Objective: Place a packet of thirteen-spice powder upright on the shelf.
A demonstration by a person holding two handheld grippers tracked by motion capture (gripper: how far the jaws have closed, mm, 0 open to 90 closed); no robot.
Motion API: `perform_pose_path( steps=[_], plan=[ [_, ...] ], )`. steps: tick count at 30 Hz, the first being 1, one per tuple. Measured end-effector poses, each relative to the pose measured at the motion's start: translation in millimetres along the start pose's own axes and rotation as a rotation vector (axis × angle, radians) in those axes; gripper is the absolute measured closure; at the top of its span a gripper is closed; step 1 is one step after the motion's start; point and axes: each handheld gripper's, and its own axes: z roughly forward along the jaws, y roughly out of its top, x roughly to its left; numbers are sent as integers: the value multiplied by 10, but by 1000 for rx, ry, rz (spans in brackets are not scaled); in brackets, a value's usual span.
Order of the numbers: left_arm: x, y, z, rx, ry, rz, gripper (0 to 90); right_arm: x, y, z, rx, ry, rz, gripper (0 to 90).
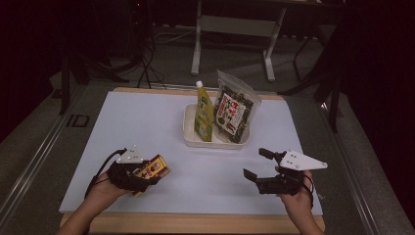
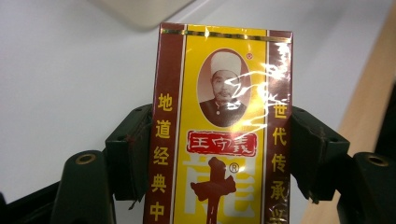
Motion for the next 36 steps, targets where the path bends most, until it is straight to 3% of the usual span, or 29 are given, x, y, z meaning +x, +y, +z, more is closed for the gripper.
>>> perform_pose_path(
  steps=[4,8,11,17,27,36],
  plan=[
    [-143,121,42,-41,-38,20,316,0,-14,-4,-13,-22,1,127],
    [-247,212,95,-90,-74,25,316,27,-33,-2,-33,-66,-53,108],
    [-296,267,142,-121,-93,24,316,45,-9,-6,-46,-95,-36,104],
    [-349,358,236,-181,-118,-10,315,55,26,-9,-39,-105,-17,101],
    [-444,455,369,-269,-99,43,316,120,81,4,-35,-87,4,122],
    [-521,511,555,-351,-125,85,315,220,156,87,-38,-47,10,128]
  ],
)
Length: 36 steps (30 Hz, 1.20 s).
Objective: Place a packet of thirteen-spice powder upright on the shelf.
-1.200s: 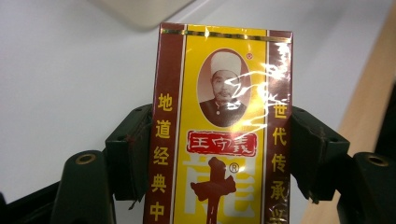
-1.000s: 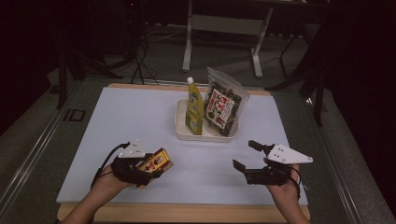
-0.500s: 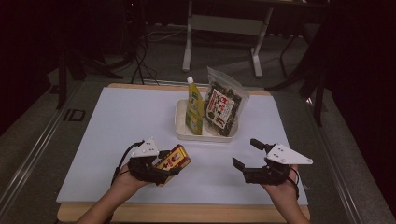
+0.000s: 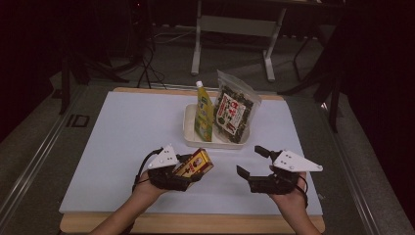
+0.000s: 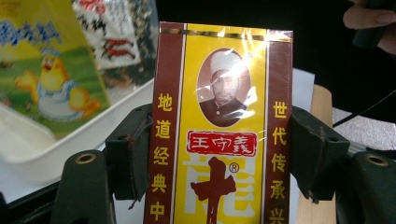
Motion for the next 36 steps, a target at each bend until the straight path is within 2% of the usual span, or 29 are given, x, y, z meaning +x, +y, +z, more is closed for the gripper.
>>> perform_pose_path(
  steps=[2,7,9,13,16,21,24,29,31,36],
  plan=[
    [-13,-12,44,-16,2,10,315,19,9,23,-2,11,4,130],
    [-23,-45,133,-59,-3,-11,315,59,38,68,-4,55,24,150],
    [-27,-59,162,-79,-12,-21,315,70,50,85,-6,62,32,166],
    [-59,-84,207,-105,4,-28,315,105,68,125,-11,65,40,191],
    [-97,-101,231,-130,7,-7,315,123,76,159,-5,70,61,230],
    [-185,-109,265,-184,2,31,314,141,53,247,24,68,115,238],
    [-221,-106,295,-201,14,31,313,157,37,287,28,83,154,277],
    [-258,-108,331,-237,28,31,312,217,41,335,43,109,180,319],
    [-273,-108,339,-250,32,31,312,238,45,354,54,112,189,384],
    [-291,-111,346,-286,33,33,310,274,54,394,78,106,209,472]
  ],
)
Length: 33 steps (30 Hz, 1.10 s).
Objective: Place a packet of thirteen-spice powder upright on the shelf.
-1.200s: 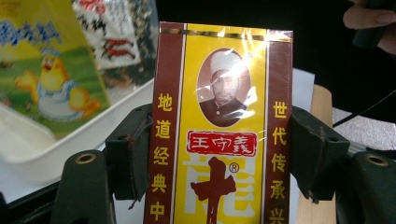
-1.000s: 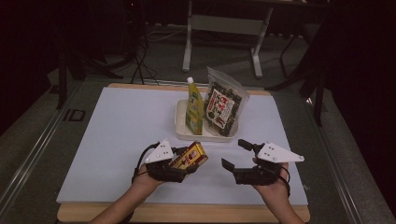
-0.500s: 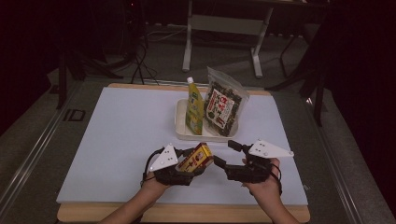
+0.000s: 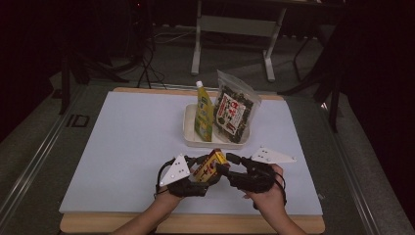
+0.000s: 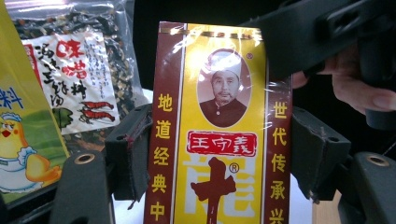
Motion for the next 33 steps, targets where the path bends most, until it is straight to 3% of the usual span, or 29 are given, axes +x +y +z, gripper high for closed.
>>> perform_pose_path(
  steps=[3,7,10,20,25,28,33],
  plan=[
    [-14,-2,8,2,17,24,308,6,0,37,25,-4,17,530],
    [-10,-23,17,10,27,14,304,19,17,71,63,16,65,599],
    [-18,-31,37,25,44,-7,294,40,22,89,81,-1,90,652],
    [-4,42,42,42,43,-37,254,132,54,90,66,-58,40,677],
    [11,86,38,61,39,-64,153,140,75,93,64,-69,22,678],
    [0,105,23,69,50,-49,132,140,100,85,59,-87,10,678],
    [0,133,1,116,60,-49,22,129,140,79,48,-112,3,677]
  ],
)
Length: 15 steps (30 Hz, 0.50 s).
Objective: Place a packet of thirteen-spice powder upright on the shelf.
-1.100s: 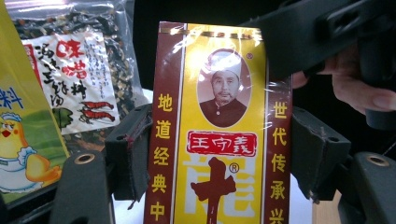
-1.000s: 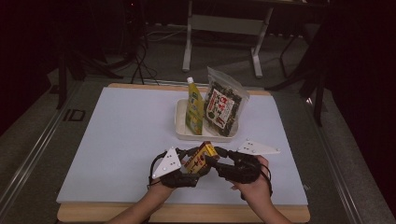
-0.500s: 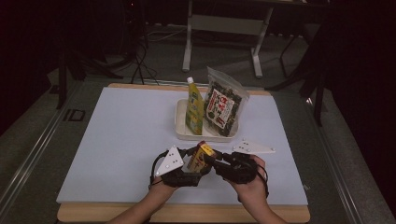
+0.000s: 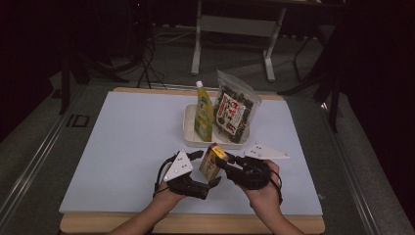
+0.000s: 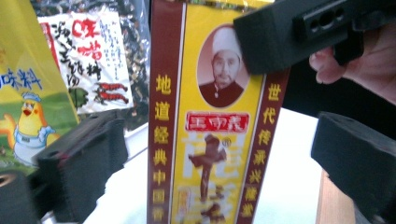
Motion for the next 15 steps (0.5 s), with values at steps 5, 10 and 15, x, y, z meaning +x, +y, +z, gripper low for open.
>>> perform_pose_path(
  steps=[5,10,15],
  plan=[
    [41,9,-107,-1,47,-7,18,19,37,15,-16,-39,-32,678],
    [107,5,-265,3,87,-22,18,24,86,55,-31,-72,-51,678],
    [135,-44,-462,8,122,-29,19,63,150,108,-71,-103,-55,678]
  ],
)
